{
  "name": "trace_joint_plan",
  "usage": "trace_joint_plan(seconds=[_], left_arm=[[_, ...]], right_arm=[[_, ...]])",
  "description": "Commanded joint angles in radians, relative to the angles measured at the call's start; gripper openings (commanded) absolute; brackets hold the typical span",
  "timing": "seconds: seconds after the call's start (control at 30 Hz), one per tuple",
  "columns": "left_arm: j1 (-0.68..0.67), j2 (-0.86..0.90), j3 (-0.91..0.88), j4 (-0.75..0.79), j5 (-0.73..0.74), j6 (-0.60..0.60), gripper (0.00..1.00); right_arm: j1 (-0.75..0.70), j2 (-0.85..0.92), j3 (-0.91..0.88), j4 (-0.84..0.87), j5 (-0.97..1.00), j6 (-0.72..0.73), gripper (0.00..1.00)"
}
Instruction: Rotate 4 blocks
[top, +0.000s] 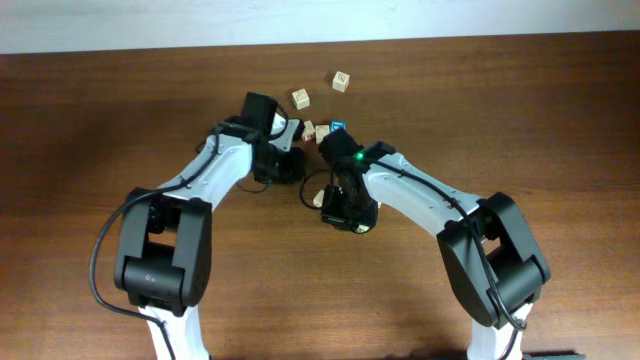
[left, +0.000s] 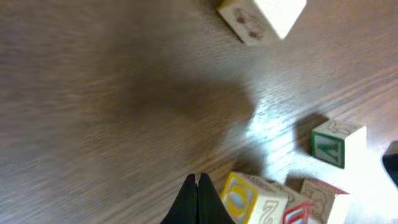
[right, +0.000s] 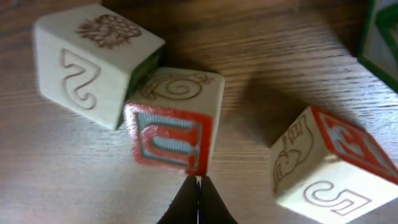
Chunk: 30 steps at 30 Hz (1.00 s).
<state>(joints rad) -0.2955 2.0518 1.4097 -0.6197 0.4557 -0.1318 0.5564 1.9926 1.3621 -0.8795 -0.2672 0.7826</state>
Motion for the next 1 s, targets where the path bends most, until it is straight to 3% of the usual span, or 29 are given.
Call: trace_joint_plan(seconds=[0.0, 0.27, 0.6, 0.87, 0.97], left_arm=[[-0.036, -0.002, -0.042, 0.028, 0.034, -0.033, 0.0], [-0.039, -0.002, -0.084, 0.059, 0.038, -0.067, 0.0], [-0.042, -0.002, -0.084, -0.027, 0.038, -0.224, 0.0], [-0.086, -0.002, -0.084, -0.032, 0.037, -0.235, 0.0], [-0.081, -0.002, -0.084, -0.029, 0.015, -0.235, 0.0]], right_arm=[[-0.027, -0.011, -0.022, 0.014, -0.009, 0.012, 0.04], [-0.04, -0.01, -0.024, 0.087, 0.002, 0.013, 0.04], [-0.046, -0.009, -0.029, 0.128, -0.004, 0.008, 0.04], [-0.055, -0.016, -0.02, 0.143, -0.06, -0.053, 0.04], [-0.118, -0.119, -0.013, 0.123, -0.095, -0.099, 0.04]])
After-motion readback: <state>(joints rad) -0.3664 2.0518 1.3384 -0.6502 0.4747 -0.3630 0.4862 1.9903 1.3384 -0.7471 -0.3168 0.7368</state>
